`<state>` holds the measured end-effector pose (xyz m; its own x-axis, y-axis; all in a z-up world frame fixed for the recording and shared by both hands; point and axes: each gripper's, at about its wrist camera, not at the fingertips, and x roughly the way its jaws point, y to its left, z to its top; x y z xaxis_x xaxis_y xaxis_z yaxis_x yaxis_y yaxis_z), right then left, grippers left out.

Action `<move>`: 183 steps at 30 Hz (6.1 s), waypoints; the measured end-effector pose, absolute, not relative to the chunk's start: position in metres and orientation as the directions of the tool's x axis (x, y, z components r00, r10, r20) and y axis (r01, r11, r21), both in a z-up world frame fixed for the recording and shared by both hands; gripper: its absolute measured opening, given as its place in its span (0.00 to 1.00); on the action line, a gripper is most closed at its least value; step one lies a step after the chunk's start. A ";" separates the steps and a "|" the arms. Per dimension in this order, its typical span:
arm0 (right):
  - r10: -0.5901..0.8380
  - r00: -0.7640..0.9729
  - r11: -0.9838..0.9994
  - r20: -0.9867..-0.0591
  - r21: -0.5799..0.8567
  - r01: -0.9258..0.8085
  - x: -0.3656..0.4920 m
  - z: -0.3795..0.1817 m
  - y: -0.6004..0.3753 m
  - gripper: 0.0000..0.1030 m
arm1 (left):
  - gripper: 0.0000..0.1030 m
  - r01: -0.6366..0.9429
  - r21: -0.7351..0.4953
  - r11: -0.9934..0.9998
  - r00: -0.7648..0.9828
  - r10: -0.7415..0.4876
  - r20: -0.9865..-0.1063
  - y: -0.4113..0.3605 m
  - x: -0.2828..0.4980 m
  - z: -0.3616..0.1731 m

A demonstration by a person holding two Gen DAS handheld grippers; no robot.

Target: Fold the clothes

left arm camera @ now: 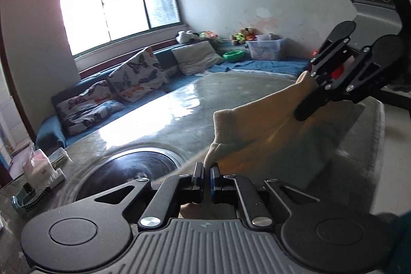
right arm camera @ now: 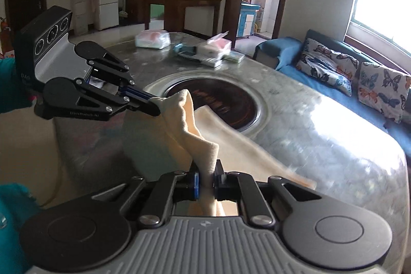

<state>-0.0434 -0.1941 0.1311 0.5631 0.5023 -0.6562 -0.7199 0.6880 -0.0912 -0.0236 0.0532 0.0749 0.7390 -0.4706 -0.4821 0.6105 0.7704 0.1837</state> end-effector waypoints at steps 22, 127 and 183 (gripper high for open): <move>0.311 0.686 0.922 -0.658 0.035 -0.385 0.101 0.049 -0.221 0.25 | 0.10 0.415 0.121 0.902 0.775 -0.280 -0.567 0.048 0.088 0.031; 0.306 0.632 0.915 -0.712 0.035 -0.403 0.057 0.037 -0.217 0.16 | 0.22 0.327 -0.261 0.908 0.644 -0.417 -0.641 0.105 0.048 0.020; 0.497 0.505 0.562 -0.706 -0.181 -0.807 -0.039 0.048 -0.068 0.39 | 0.46 0.213 -0.318 0.924 0.695 -0.372 -0.615 0.157 0.017 0.032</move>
